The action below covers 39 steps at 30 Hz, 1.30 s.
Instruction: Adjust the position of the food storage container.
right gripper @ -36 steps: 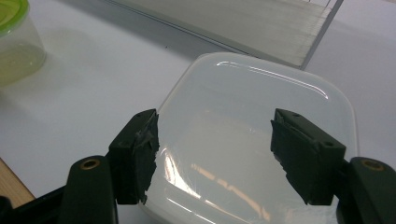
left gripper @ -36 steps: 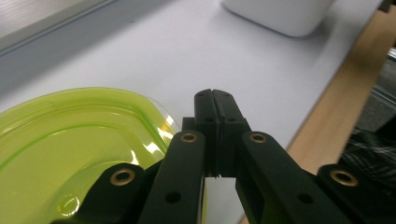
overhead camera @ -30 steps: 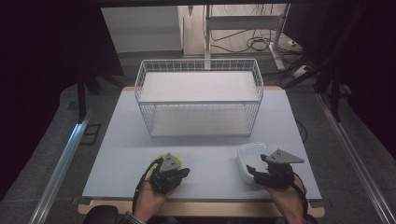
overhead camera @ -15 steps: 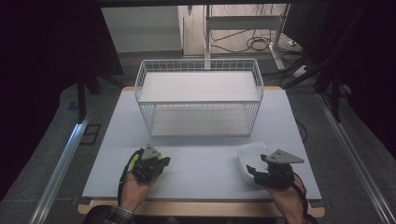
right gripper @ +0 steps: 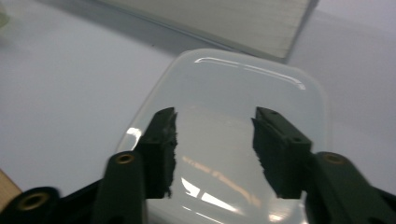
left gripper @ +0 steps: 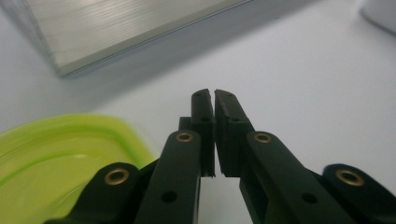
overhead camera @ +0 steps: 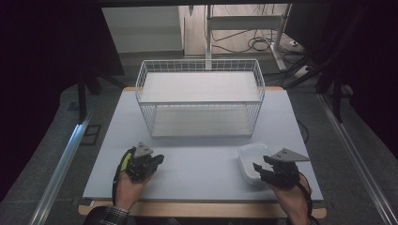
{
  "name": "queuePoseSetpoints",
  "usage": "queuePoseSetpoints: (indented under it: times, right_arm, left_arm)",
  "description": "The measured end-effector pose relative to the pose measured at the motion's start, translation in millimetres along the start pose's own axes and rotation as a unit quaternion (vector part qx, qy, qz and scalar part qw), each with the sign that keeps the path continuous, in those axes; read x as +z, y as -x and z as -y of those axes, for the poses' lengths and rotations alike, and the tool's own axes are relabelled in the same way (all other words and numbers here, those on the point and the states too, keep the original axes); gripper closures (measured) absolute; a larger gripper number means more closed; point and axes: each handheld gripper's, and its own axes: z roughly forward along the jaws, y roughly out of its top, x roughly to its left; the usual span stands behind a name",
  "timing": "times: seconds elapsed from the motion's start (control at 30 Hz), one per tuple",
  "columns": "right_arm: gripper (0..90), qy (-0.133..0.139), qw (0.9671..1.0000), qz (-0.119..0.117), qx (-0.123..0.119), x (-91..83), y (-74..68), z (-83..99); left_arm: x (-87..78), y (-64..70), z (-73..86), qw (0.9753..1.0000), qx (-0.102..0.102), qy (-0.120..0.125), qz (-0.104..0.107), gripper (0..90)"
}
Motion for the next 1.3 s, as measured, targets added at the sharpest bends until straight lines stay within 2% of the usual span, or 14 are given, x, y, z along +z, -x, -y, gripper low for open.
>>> queuePoseSetpoints:
  times: [0.07, 0.1, 0.17, 0.23, 0.27, 0.3, 0.4, 0.5, 0.57, 0.9, 0.93, 1.1, 1.13, 1.3]
  right_arm:
    - [57.3, 0.001, 1.0, 0.006, 0.002, -2.3, 2.5, -0.6]
    - [68.3, 0.002, 0.9998, 0.016, 0.007, -7.2, 9.5, -1.7]
    - [76.5, 0.004, 0.9996, 0.028, 0.01, -10.5, 16.8, -2.5]
    - [79.6, 0.003, 0.9994, 0.031, 0.012, -11.4, 19.8, -2.7]
    - [84.4, 0.004, 0.9987, 0.048, 0.017, -12.6, 28.4, -3.1]
    - [84.4, 0.004, 0.9987, 0.048, 0.017, -12.6, 28.4, -3.1]
    - [88.3, -0.014, 0.997, 0.068, 0.035, -7.5, 47.5, 0.7]
    - [89.5, -0.031, 0.9963, 0.055, 0.058, 1.4, 57.0, 4.0]
    - [89.7, -0.041, 0.996, 0.054, 0.059, 6.2, 58.1, 4.1]
    - [89.6, -0.043, 0.9982, 0.014, 0.039, 26.5, 39.0, -8.5]
    - [89.7, -0.044, 0.9986, -0.002, 0.028, 35.1, 28.9, -13.6]
    - [89.7, -0.042, 0.9983, -0.038, 0.013, 49.3, 9.4, -22.0]
    - [89.6, -0.042, 0.998, -0.048, -0.002, 53.0, 1.7, -25.1]
    - [89.6, -0.025, 0.9992, -0.029, -0.011, 32.3, 0.6, -21.5]
  left_arm:
    - [0.1, 3.2, -0.6, 1.0, 0.002, 0.004, 0.007, 86.4]
    - [0.6, 7.5, -1.2, 0.9998, 0.008, 0.005, 0.017, 85.4]
    - [1.6, 10.8, -1.2, 0.9996, 0.011, 0.007, 0.024, 84.5]
    - [3.2, 15.2, -1.0, 0.9992, 0.014, 0.008, 0.035, 83.6]
    - [5.2, 20.2, -0.6, 0.9988, 0.021, 0.007, 0.045, 83.2]
    - [5.2, 20.2, -0.6, 0.9988, 0.021, 0.007, 0.045, 83.2]
    - [10.2, 29.2, 1.0, 0.9976, 0.033, 0.001, 0.061, 83.5]
    - [14.0, 33.3, 2.0, 0.9968, 0.034, -0.004, 0.073, 86.3]
    - [15.7, 34.1, 2.7, 0.9963, 0.031, -0.005, 0.08, 88.3]
    - [18.8, 33.8, 4.3, 0.9957, 0.026, -0.007, 0.088, 90.0]
    - [19.2, 34.6, 4.3, 0.9957, 0.027, -0.007, 0.088, 90.0]
    - [21.5, 36.7, 5.2, 0.9955, 0.028, -0.012, 0.09, 90.0]
    - [22.1, 37.4, 5.6, 0.9954, 0.03, -0.013, 0.09, 90.0]
    - [21.9, 37.4, 5.3, 0.9954, 0.033, -0.013, 0.09, 90.0]
